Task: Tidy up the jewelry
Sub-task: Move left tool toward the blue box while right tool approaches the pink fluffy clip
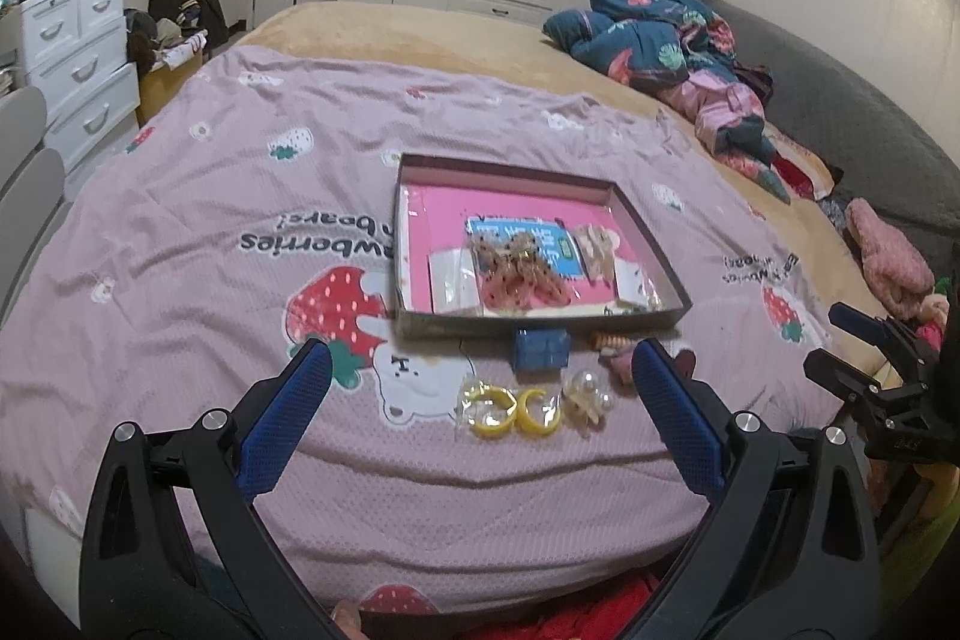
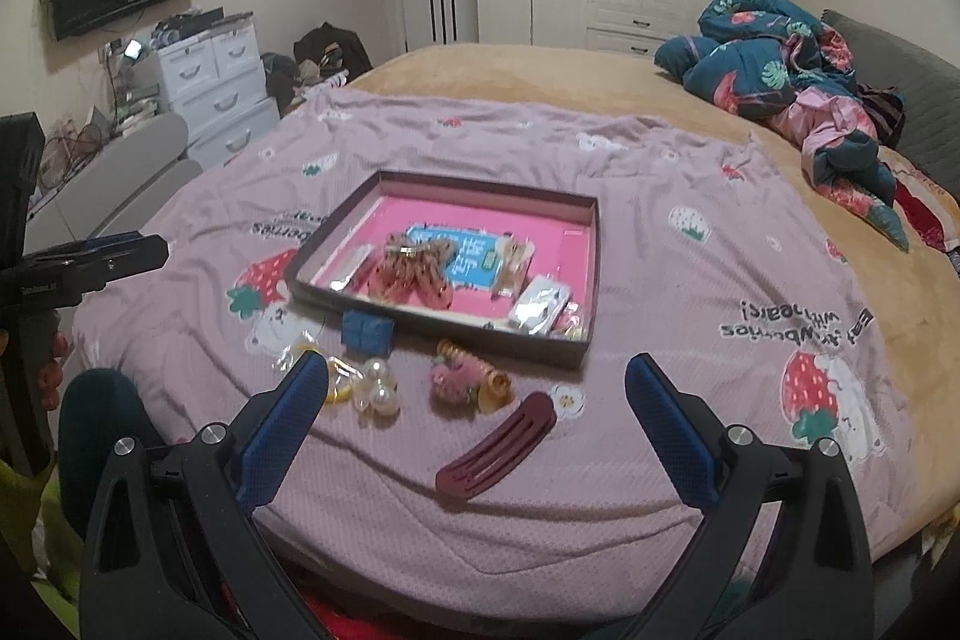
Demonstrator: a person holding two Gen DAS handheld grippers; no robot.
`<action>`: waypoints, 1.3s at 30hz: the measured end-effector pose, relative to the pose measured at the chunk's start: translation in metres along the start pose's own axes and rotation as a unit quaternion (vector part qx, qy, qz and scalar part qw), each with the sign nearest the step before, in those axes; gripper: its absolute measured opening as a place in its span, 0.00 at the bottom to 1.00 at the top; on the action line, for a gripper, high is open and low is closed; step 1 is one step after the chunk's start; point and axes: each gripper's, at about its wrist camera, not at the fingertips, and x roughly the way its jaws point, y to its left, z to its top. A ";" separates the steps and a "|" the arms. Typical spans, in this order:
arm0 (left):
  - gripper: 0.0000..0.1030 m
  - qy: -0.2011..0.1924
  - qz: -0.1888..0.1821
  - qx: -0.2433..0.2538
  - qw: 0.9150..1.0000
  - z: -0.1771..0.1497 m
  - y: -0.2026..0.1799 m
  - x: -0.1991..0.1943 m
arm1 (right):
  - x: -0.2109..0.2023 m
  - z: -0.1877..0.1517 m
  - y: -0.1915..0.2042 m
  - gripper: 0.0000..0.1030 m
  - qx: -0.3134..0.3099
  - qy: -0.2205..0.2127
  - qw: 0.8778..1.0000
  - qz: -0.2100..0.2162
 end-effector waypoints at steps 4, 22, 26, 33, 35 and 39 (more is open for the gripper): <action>0.91 0.016 0.000 0.008 1.000 -0.007 -0.004 0.008 | 0.009 -0.004 0.003 0.96 -0.005 0.013 1.000 0.004; 0.91 0.053 0.000 0.029 0.998 -0.021 -0.018 0.038 | 0.046 -0.021 0.001 0.96 -0.005 0.046 0.999 0.005; 0.91 0.063 -0.004 0.033 0.997 -0.023 -0.022 0.051 | 0.054 -0.025 -0.002 0.96 -0.012 0.039 0.999 -0.012; 0.91 0.071 -0.004 0.034 0.997 -0.019 -0.026 0.076 | 0.078 -0.030 0.005 0.95 -0.046 0.042 0.998 -0.017; 0.91 0.076 -0.006 0.034 0.997 -0.017 -0.026 0.085 | 0.087 -0.030 0.008 0.95 -0.054 0.044 0.997 -0.013; 0.91 0.089 -0.014 0.034 0.995 -0.015 -0.027 0.100 | 0.107 -0.030 0.013 0.91 -0.065 0.054 0.996 0.004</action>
